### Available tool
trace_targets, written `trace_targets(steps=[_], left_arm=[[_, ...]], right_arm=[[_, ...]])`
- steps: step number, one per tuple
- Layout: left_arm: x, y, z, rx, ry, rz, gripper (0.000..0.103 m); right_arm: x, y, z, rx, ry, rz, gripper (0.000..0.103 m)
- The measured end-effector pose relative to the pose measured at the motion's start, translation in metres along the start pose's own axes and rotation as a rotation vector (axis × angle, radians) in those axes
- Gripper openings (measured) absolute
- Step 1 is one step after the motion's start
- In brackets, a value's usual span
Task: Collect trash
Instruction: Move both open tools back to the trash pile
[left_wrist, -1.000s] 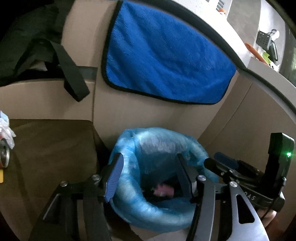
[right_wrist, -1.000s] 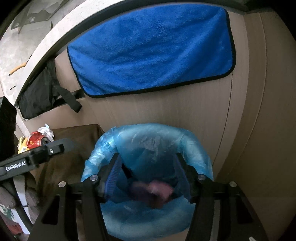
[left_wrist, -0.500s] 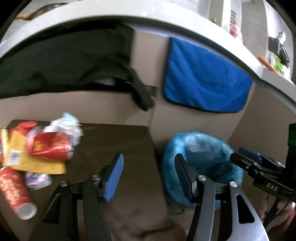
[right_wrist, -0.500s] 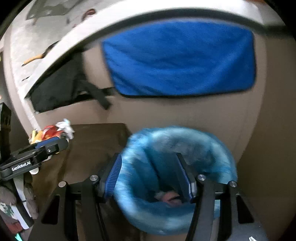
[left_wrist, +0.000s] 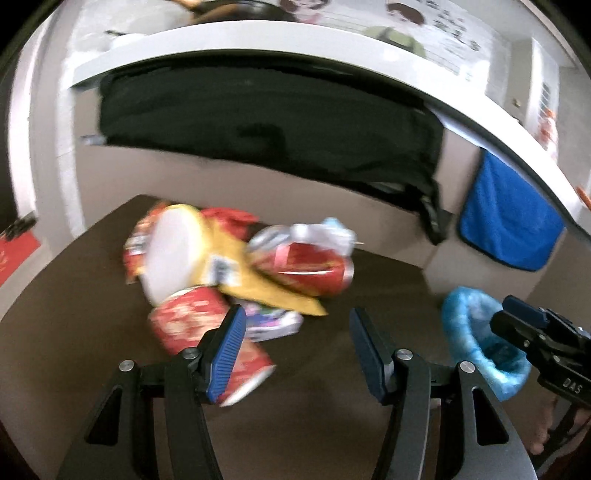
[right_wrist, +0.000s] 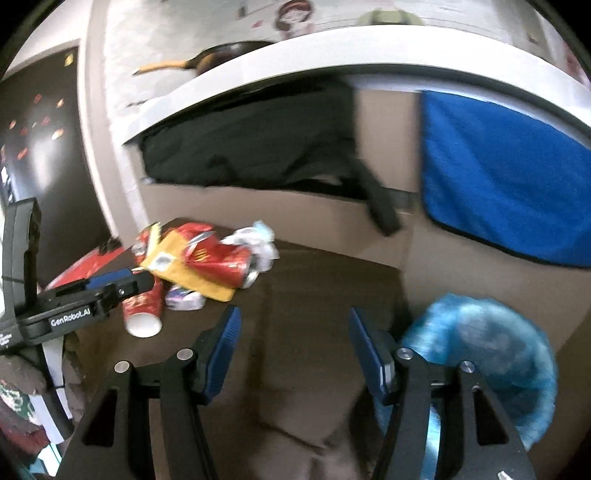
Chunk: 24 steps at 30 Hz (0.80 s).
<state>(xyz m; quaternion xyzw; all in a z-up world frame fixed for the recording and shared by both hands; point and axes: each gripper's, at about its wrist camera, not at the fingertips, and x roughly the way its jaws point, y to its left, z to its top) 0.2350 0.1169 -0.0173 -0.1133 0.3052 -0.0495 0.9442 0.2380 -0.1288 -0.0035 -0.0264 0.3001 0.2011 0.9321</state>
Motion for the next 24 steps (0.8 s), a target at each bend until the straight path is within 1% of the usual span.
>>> trace_targets(steps=[6, 8, 13, 18, 20, 21, 24], left_arm=[[-0.021, 0.062, -0.013, -0.082, -0.025, 0.063, 0.059], [-0.029, 0.084, -0.016, -0.107, -0.035, 0.074, 0.059], [-0.039, 0.123, -0.02, -0.147, -0.039, 0.093, 0.061], [-0.04, 0.147, -0.023, -0.189, -0.04, 0.098, 0.061], [-0.037, 0.152, -0.023, -0.2, -0.032, 0.09, 0.061], [-0.036, 0.154, -0.023, -0.2, -0.028, 0.088, 0.061], [-0.03, 0.158, -0.022, -0.182, -0.023, 0.081, 0.061]], right_arm=[[0.018, 0.045, 0.005, -0.065, 0.05, 0.074, 0.057], [0.027, 0.059, 0.008, -0.079, 0.065, 0.102, 0.057], [0.054, 0.096, 0.014, -0.125, 0.103, 0.177, 0.057], [0.088, 0.128, 0.017, -0.188, 0.159, 0.233, 0.057], [0.103, 0.14, 0.018, -0.199, 0.195, 0.273, 0.057], [0.11, 0.144, 0.019, -0.199, 0.208, 0.291, 0.057], [0.127, 0.157, 0.022, -0.227, 0.227, 0.303, 0.057]])
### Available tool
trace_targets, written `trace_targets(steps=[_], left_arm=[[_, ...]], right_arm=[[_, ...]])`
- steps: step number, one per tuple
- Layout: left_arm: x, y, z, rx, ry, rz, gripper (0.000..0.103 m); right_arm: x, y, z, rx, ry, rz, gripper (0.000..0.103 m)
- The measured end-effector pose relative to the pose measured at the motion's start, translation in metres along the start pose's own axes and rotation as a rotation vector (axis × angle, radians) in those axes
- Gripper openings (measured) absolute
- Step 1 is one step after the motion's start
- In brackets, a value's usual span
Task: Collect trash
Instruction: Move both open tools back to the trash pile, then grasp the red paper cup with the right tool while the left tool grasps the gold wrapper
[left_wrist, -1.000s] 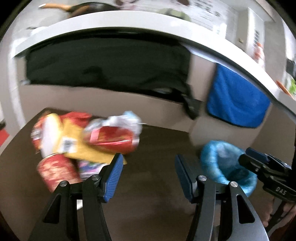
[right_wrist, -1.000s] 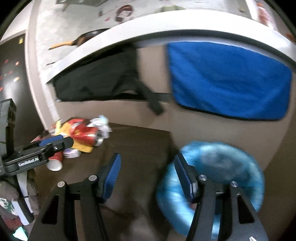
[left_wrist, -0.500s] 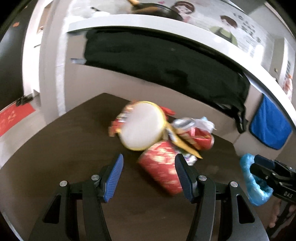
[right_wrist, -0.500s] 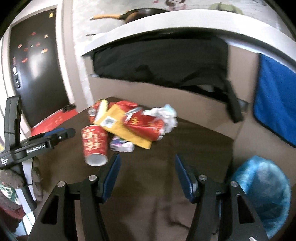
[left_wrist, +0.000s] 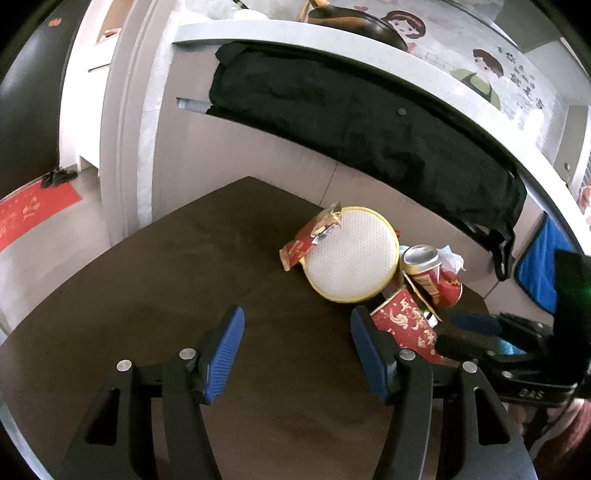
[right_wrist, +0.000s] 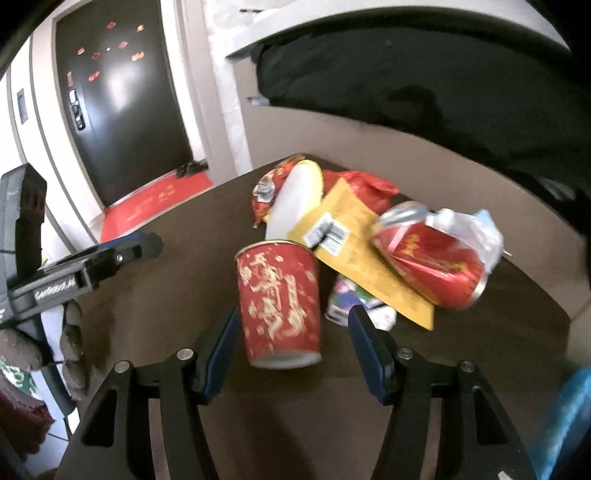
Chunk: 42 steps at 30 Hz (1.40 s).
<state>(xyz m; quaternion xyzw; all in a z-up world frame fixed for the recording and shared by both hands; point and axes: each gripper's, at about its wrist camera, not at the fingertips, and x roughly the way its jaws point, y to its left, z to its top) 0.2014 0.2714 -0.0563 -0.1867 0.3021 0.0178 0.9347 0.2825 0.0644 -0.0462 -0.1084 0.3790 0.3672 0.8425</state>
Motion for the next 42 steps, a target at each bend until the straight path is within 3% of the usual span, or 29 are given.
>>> trace_targets(steps=[5, 11, 16, 25, 28, 32, 34, 36, 42], left_arm=[[0.019, -0.005, 0.014, 0.118, -0.039, -0.012, 0.061], [0.052, -0.021, 0.038, 0.251, -0.019, -0.054, 0.061], [0.076, -0.034, 0.064, 0.298, -0.031, -0.065, 0.061], [0.126, -0.027, 0.075, 0.275, 0.049, -0.04, 0.06], [0.133, -0.021, 0.076, 0.232, 0.063, -0.034, 0.051], [0.138, -0.024, 0.075, 0.227, 0.066, -0.013, 0.024], [0.138, -0.028, 0.073, 0.243, 0.076, -0.006, 0.016], [0.134, -0.033, 0.071, 0.265, 0.074, 0.004, 0.011], [0.1, -0.04, 0.069, 0.279, 0.024, 0.038, 0.01]], right_arm=[[0.028, 0.006, 0.009, -0.024, 0.047, 0.004, 0.057], [0.038, 0.005, 0.009, -0.033, 0.057, 0.02, 0.057], [0.021, -0.009, 0.003, -0.008, 0.05, 0.022, 0.053], [-0.026, -0.051, -0.024, 0.118, -0.012, -0.007, 0.053], [-0.034, -0.062, -0.034, 0.167, -0.008, 0.003, 0.053], [-0.037, -0.064, -0.041, 0.173, -0.004, -0.003, 0.053], [-0.039, -0.066, -0.047, 0.169, -0.001, -0.009, 0.053], [-0.039, -0.064, -0.051, 0.172, 0.002, -0.011, 0.053], [-0.045, -0.066, -0.058, 0.189, 0.006, -0.018, 0.054]])
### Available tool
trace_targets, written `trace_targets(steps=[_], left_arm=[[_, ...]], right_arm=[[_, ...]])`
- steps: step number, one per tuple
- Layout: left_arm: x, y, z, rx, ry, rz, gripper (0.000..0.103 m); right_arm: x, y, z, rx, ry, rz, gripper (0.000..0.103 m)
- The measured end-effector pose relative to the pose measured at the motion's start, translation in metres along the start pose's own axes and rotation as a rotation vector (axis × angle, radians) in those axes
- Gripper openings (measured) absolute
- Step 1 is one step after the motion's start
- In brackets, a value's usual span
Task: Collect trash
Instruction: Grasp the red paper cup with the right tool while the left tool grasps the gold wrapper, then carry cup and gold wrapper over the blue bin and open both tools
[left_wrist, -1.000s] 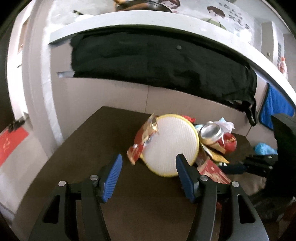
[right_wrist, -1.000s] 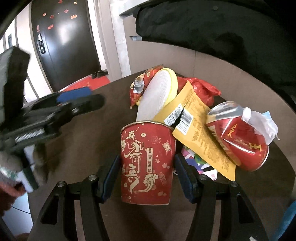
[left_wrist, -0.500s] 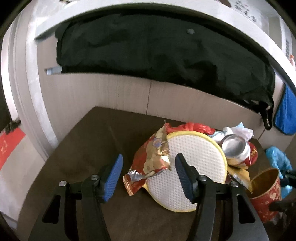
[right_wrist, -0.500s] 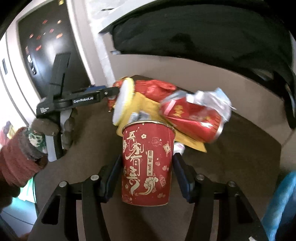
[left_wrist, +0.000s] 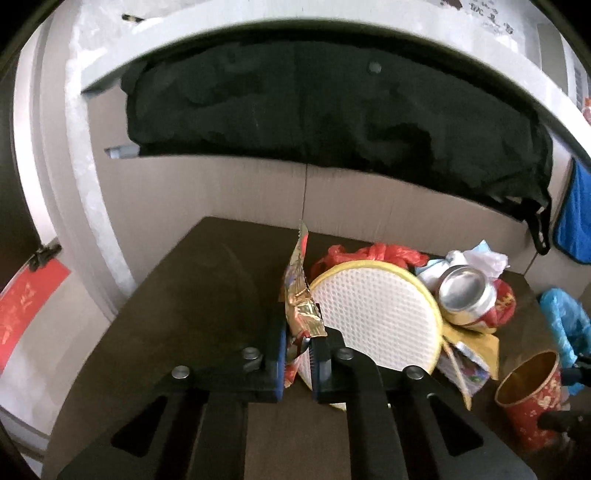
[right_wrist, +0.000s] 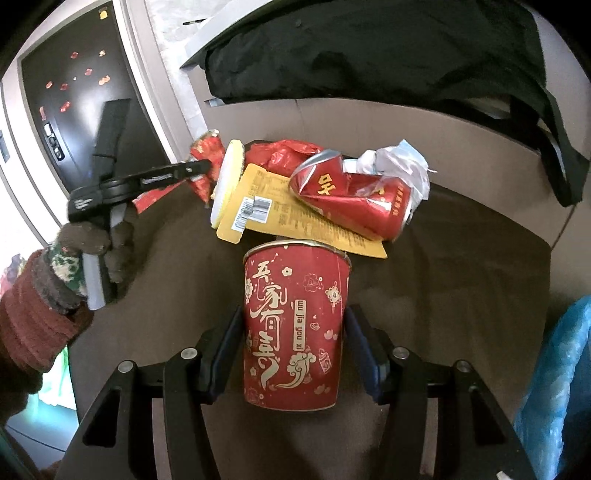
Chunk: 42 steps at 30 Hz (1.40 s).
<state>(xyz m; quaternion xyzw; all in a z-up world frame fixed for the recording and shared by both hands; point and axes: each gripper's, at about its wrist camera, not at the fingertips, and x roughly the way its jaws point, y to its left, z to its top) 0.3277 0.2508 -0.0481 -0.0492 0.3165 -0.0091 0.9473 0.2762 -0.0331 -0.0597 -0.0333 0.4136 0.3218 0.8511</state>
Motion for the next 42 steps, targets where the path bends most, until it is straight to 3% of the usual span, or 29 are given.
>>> trace_targets(steps=[8, 12, 17, 25, 30, 42], left_arm=[[-0.069, -0.017, -0.009, -0.032, -0.079, -0.065, 0.01], [-0.095, -0.034, -0.02, -0.057, -0.072, -0.116, 0.01], [-0.112, -0.06, -0.039, -0.063, -0.042, -0.128, 0.01], [-0.136, -0.11, -0.057, -0.062, -0.053, -0.211, 0.01], [-0.152, -0.149, -0.053, -0.04, -0.08, -0.269, 0.01], [-0.176, -0.284, -0.032, 0.139, -0.136, -0.403, 0.01]], right_arm=[[-0.014, -0.001, -0.008, 0.018, -0.027, -0.019, 0.054], [-0.024, -0.004, -0.011, 0.033, -0.042, -0.034, 0.054], [-0.042, -0.006, -0.017, 0.042, -0.069, -0.077, 0.054], [-0.087, -0.005, -0.025, 0.038, -0.16, -0.135, 0.054], [-0.128, -0.016, -0.035, 0.047, -0.234, -0.185, 0.054], [-0.238, -0.078, -0.068, 0.154, -0.392, -0.32, 0.054]])
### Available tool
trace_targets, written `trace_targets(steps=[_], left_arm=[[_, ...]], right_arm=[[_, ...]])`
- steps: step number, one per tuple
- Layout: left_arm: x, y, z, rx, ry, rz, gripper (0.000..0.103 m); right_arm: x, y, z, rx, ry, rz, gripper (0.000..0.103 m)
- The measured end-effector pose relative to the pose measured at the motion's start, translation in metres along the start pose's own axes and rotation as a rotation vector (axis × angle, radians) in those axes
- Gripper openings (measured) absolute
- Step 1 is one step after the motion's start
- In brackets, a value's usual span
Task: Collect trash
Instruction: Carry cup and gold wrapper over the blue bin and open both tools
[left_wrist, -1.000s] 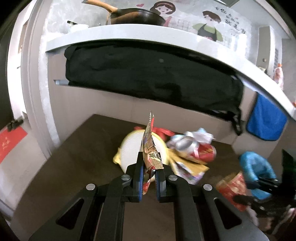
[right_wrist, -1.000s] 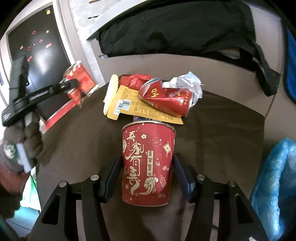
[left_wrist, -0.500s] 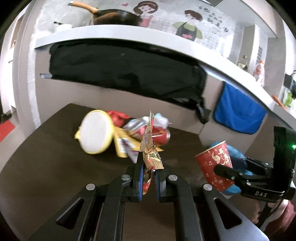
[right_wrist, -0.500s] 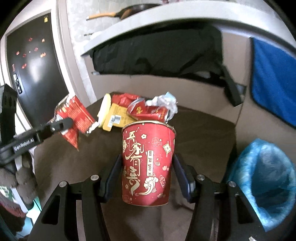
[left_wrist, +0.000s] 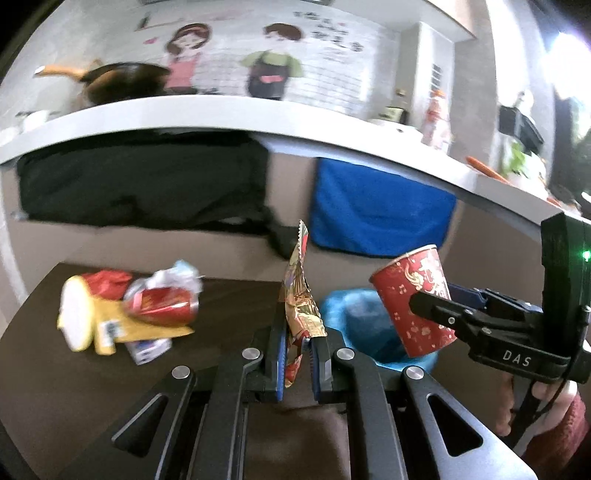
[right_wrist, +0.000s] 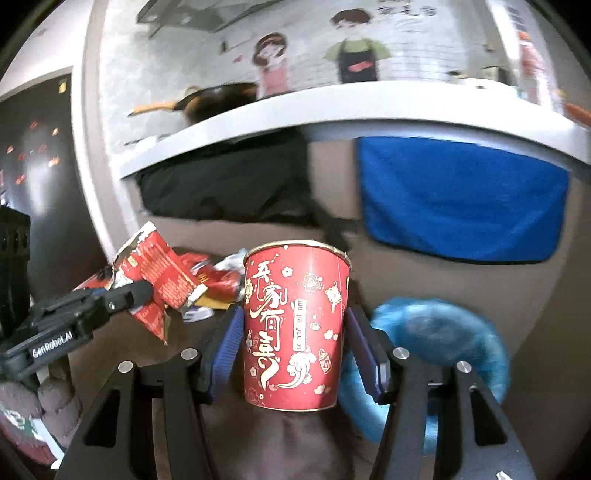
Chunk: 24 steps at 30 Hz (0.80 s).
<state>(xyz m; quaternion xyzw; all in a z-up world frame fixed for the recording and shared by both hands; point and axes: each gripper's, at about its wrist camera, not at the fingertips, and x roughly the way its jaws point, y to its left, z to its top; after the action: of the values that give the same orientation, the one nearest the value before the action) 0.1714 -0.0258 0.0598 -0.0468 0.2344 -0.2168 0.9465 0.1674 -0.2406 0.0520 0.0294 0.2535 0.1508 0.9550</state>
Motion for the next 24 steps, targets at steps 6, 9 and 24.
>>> trace_targets(steps=[6, 9, 24], left_arm=[[0.036, -0.047, 0.003, 0.04, 0.036, -0.046, 0.011], [0.058, -0.06, 0.0, 0.038, 0.066, -0.039, 0.011], [0.132, -0.087, -0.015, 0.038, 0.181, -0.052, 0.011]], right_arm=[[-0.021, -0.041, -0.004, 0.015, -0.038, -0.095, 0.054], [-0.022, -0.061, -0.009, 0.044, -0.038, -0.119, 0.054], [0.005, -0.123, -0.029, 0.153, -0.003, -0.153, 0.055]])
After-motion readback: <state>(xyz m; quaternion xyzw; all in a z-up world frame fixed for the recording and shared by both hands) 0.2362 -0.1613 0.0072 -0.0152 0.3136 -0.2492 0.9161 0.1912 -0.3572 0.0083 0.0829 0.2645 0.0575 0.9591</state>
